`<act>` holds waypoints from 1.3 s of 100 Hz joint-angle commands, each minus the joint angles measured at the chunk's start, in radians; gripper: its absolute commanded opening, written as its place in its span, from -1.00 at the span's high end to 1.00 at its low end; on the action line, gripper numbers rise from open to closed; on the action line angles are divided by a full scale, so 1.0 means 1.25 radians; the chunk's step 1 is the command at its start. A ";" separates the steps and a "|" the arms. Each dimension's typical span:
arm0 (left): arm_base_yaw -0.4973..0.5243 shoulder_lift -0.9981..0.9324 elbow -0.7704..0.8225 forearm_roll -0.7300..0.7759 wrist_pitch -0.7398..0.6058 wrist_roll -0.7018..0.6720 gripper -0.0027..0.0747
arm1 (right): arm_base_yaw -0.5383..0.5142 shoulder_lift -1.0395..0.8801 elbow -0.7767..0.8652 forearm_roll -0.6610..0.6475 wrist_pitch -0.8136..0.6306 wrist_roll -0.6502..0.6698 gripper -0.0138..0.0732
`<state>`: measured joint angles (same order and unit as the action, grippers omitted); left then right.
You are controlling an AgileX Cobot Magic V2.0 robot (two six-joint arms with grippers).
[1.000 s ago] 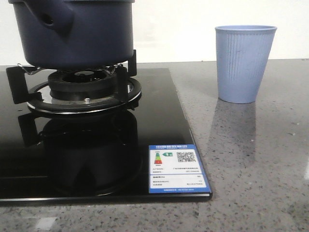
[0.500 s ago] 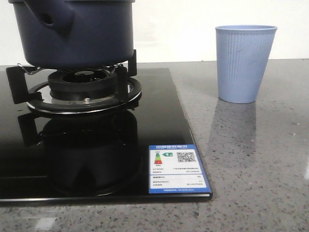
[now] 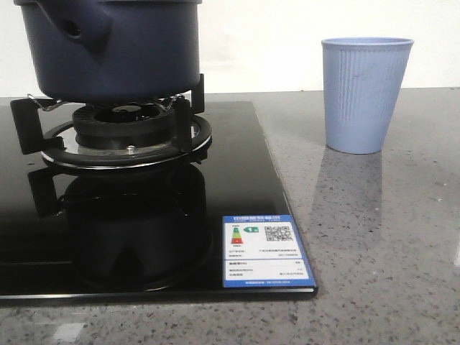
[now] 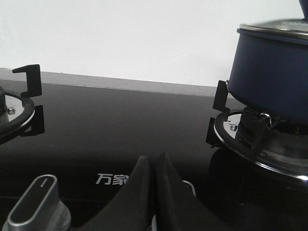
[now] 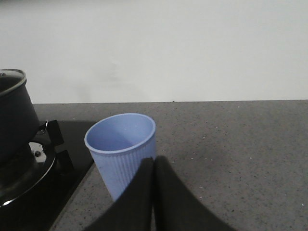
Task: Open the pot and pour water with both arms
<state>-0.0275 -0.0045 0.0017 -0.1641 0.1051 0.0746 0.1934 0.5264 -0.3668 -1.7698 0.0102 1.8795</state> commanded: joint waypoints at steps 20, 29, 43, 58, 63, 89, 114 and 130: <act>-0.001 -0.021 0.026 -0.002 -0.056 -0.007 0.98 | -0.004 -0.011 -0.028 0.630 0.063 -0.658 0.84; -0.001 -0.021 0.026 -0.002 -0.056 -0.007 0.98 | -0.004 -0.015 -0.028 0.762 0.057 -0.829 0.84; -0.001 -0.021 0.026 -0.002 -0.056 -0.007 0.98 | -0.004 0.011 -0.028 0.754 -0.019 -0.829 0.84; -0.001 -0.021 0.026 -0.002 -0.056 -0.007 0.98 | -0.004 0.064 -0.028 0.739 -0.102 -0.829 0.84; -0.001 -0.021 0.026 -0.002 -0.056 -0.007 0.98 | -0.004 0.077 -0.028 0.739 -0.122 -0.829 0.84; -0.001 -0.021 0.026 -0.002 -0.056 -0.007 0.98 | -0.004 0.043 -0.029 0.741 -0.127 -0.829 0.84; -0.001 -0.021 0.026 -0.002 -0.056 -0.007 0.98 | -0.004 0.020 0.007 1.321 -0.118 -1.411 0.84; -0.001 -0.021 0.026 -0.002 -0.056 -0.007 0.98 | -0.013 -0.083 0.098 1.331 -0.143 -1.431 0.84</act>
<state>-0.0275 -0.0045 0.0017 -0.1641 0.1051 0.0746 0.1910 0.4805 -0.2767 -0.1489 -0.0799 0.1490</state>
